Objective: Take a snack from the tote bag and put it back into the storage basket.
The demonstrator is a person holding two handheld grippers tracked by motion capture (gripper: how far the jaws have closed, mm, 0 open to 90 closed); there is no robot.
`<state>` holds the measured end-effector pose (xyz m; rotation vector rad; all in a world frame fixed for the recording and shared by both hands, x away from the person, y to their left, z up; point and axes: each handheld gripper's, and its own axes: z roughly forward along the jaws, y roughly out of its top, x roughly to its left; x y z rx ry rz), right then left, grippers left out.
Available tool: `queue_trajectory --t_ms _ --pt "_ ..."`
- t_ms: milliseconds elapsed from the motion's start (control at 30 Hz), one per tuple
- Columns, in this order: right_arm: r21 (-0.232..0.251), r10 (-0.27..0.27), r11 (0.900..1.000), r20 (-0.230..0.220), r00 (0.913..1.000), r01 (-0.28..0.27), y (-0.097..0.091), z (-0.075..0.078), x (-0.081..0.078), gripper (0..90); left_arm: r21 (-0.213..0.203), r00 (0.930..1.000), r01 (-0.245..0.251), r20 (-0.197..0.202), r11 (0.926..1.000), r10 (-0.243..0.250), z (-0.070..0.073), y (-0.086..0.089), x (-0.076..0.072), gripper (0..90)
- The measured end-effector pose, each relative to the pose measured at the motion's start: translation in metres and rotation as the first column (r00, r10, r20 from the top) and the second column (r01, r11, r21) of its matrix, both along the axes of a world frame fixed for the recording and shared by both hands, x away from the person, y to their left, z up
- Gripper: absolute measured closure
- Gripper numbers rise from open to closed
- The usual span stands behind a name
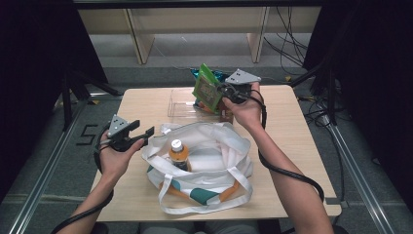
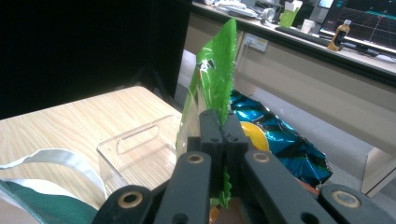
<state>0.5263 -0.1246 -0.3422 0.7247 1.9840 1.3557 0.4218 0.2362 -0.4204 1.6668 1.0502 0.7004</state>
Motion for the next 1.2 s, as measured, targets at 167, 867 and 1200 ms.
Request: queue_trajectory --t_ms 167,867,1200 --pt "-0.014 -0.005 0.9999 0.012 0.9999 0.005 0.003 -0.004 0.003 90.0 -0.001 1.0000 0.000 0.000 1.0000 0.000 0.000 0.000 0.000 34.8" --pt "-0.112 -0.015 0.9935 0.046 0.9988 0.020 0.013 -0.019 0.008 90.0 -0.002 1.0000 0.000 -0.002 1.0000 0.000 0.000 0.001 0.000 34.9" --pt "-0.097 -0.031 0.9948 0.015 0.9994 0.032 0.013 -0.026 0.007 90.0 -0.001 1.0000 0.002 -0.003 1.0000 -0.002 -0.001 0.001 0.000 34.9"
